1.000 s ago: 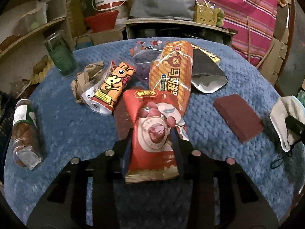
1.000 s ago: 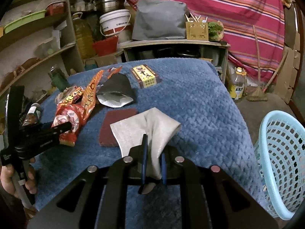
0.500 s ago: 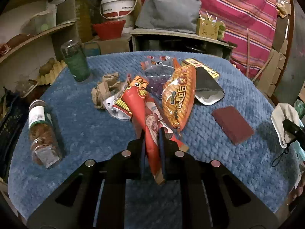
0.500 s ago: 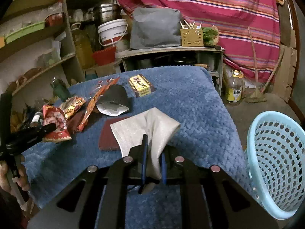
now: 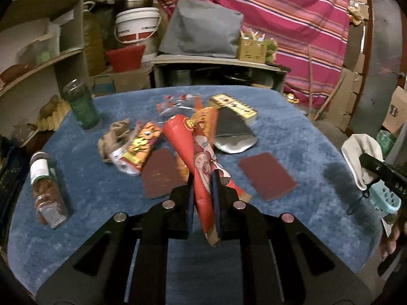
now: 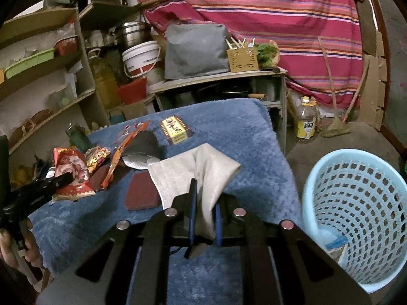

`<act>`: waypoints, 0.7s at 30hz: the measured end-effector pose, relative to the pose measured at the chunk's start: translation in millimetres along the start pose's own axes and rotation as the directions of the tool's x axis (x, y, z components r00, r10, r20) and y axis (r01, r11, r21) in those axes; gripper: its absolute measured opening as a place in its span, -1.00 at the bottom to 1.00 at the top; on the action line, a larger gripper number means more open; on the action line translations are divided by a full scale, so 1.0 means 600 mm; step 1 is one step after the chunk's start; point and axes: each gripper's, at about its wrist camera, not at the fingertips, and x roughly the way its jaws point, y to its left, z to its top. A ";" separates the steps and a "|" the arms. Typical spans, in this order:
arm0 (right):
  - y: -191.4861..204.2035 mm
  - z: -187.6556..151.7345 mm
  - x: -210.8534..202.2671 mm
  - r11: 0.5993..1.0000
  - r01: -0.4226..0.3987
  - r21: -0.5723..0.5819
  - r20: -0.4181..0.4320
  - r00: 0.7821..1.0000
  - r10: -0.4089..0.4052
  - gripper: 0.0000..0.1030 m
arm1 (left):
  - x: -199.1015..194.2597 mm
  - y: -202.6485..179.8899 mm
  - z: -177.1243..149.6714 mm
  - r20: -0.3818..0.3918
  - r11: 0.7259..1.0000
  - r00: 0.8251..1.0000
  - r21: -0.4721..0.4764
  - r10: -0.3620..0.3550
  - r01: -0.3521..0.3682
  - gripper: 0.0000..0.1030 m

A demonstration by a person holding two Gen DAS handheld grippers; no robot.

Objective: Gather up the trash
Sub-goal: 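Carry the red bag and white cloth over the basket and open both tools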

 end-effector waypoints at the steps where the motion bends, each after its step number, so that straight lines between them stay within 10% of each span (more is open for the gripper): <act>1: -0.005 0.002 -0.005 1.000 0.005 0.002 0.005 1.000 -0.005 -0.76 | 0.000 -0.011 0.004 0.003 1.000 1.000 0.010 -0.007 0.007 -0.78; 21: -0.272 0.015 -0.150 0.919 0.379 0.109 0.055 0.921 -0.386 -0.76 | 0.016 -0.399 0.042 0.026 0.932 0.961 0.256 -0.274 0.258 -0.78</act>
